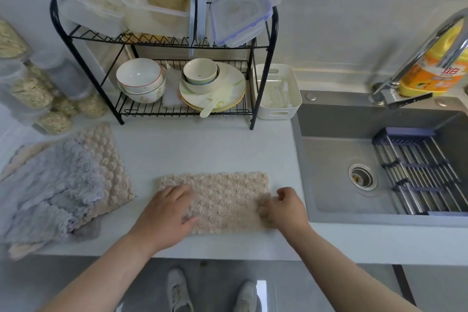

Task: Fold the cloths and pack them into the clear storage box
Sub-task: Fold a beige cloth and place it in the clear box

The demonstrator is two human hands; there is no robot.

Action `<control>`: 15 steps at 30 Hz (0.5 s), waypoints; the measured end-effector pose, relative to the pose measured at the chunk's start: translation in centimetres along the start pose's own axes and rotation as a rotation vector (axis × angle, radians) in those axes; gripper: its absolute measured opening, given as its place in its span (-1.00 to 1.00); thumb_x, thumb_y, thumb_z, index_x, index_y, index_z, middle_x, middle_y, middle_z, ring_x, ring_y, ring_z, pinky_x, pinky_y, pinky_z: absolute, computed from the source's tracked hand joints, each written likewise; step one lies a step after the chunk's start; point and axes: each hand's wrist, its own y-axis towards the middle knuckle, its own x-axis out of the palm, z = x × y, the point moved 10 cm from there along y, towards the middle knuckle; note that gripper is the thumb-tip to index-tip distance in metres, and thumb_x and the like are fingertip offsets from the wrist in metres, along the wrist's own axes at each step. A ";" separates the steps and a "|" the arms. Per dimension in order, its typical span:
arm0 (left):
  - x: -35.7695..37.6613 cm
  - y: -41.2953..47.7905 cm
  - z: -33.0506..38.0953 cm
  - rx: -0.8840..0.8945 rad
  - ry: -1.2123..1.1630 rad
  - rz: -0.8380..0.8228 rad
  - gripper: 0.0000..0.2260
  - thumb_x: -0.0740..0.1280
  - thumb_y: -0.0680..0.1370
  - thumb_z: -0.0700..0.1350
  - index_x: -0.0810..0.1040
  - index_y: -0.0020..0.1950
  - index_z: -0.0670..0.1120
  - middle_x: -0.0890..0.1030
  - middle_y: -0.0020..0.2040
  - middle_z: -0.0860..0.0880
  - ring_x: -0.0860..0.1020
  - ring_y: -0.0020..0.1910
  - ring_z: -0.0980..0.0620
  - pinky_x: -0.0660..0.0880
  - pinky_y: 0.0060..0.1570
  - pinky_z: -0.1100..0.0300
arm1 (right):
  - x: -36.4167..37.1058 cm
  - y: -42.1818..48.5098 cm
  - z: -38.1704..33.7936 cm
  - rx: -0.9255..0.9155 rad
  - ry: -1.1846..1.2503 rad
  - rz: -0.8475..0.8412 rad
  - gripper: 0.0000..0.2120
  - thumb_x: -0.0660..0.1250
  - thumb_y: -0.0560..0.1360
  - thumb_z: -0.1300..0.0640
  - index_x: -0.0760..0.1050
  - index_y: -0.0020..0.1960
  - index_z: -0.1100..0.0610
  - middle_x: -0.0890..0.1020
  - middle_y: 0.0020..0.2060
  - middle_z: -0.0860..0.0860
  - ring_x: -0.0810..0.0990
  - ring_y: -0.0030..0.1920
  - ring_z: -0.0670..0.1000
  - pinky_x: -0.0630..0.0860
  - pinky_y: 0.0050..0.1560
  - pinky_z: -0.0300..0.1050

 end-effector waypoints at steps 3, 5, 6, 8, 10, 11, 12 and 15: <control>2.8 3.2 1.2 -0.031 -0.034 -0.230 -0.11 0.30 0.37 0.37 -0.04 0.57 0.13 -0.03 0.58 0.12 -0.03 0.55 0.02 -0.09 0.48 0.04 | 0.6 1.1 -0.3 0.257 0.234 -0.047 -0.67 0.41 0.42 0.12 0.39 0.06 0.26 0.50 -0.17 0.05 0.43 -0.37 -0.01 0.37 -0.42 -0.18; 3.7 4.5 1.1 -0.072 0.024 -0.272 -0.02 0.33 0.31 0.41 -0.09 0.57 0.14 -0.10 0.59 0.08 -0.09 0.55 -0.01 -0.11 0.49 -0.04 | 0.9 1.6 -0.4 0.320 0.219 -0.084 -0.77 0.42 0.39 0.16 0.45 -0.06 0.24 0.47 -0.27 0.06 0.36 -0.41 0.00 0.30 -0.46 -0.20; 4.1 5.0 1.0 -0.086 0.047 -0.287 0.00 0.34 0.30 0.42 -0.09 0.57 0.13 -0.11 0.59 0.06 -0.09 0.55 -0.03 -0.11 0.49 -0.07 | 1.0 1.5 -0.6 0.333 0.204 -0.116 -0.84 0.40 0.39 0.19 0.44 -0.14 0.21 0.44 -0.32 0.05 0.34 -0.43 0.00 0.27 -0.46 -0.21; 4.7 5.8 1.2 -0.080 0.080 -0.301 0.03 0.36 0.27 0.41 -0.10 0.57 0.12 -0.12 0.59 0.04 -0.10 0.55 -0.05 -0.11 0.49 -0.10 | 0.6 1.8 -0.9 0.308 0.196 -0.155 -0.86 0.37 0.39 0.24 0.41 -0.26 0.16 0.40 -0.38 0.04 0.30 -0.45 0.01 0.25 -0.42 -0.19; 5.1 7.1 2.0 -0.065 0.083 -0.303 0.03 0.35 0.25 0.42 -0.08 0.57 0.14 -0.12 0.59 0.05 -0.11 0.54 -0.04 -0.10 0.49 -0.09 | -0.8 2.3 -1.3 0.237 0.226 -0.130 -0.81 0.35 0.42 0.27 0.40 -0.33 0.15 0.40 -0.43 0.03 0.29 -0.45 0.01 0.25 -0.40 -0.17; 5.2 8.0 2.7 -0.051 0.068 -0.295 0.02 0.34 0.23 0.42 -0.06 0.56 0.16 -0.11 0.59 0.06 -0.10 0.54 -0.04 -0.09 0.50 -0.07 | -1.8 2.7 -1.4 0.210 0.259 -0.093 -0.78 0.34 0.43 0.28 0.39 -0.35 0.15 0.40 -0.45 0.04 0.29 -0.46 0.02 0.25 -0.41 -0.17; 5.1 8.7 3.6 -0.027 0.036 -0.271 0.00 0.33 0.23 0.43 -0.04 0.56 0.18 -0.09 0.59 0.07 -0.08 0.54 -0.02 -0.08 0.50 -0.05 | -2.9 2.8 -1.4 0.194 0.286 -0.061 -0.78 0.33 0.43 0.29 0.39 -0.34 0.15 0.41 -0.44 0.06 0.30 -0.46 0.03 0.26 -0.40 -0.17; 3.0 9.7 4.5 0.057 -0.078 -0.072 -0.17 0.22 0.32 0.42 0.17 0.53 0.13 0.10 0.58 0.04 0.05 0.54 0.00 -0.02 0.50 0.02 | -5.2 3.7 -2.4 0.114 0.338 -0.029 -0.96 0.33 0.47 0.25 0.46 -0.12 0.19 0.53 -0.27 0.14 0.48 -0.35 0.08 0.39 -0.35 -0.13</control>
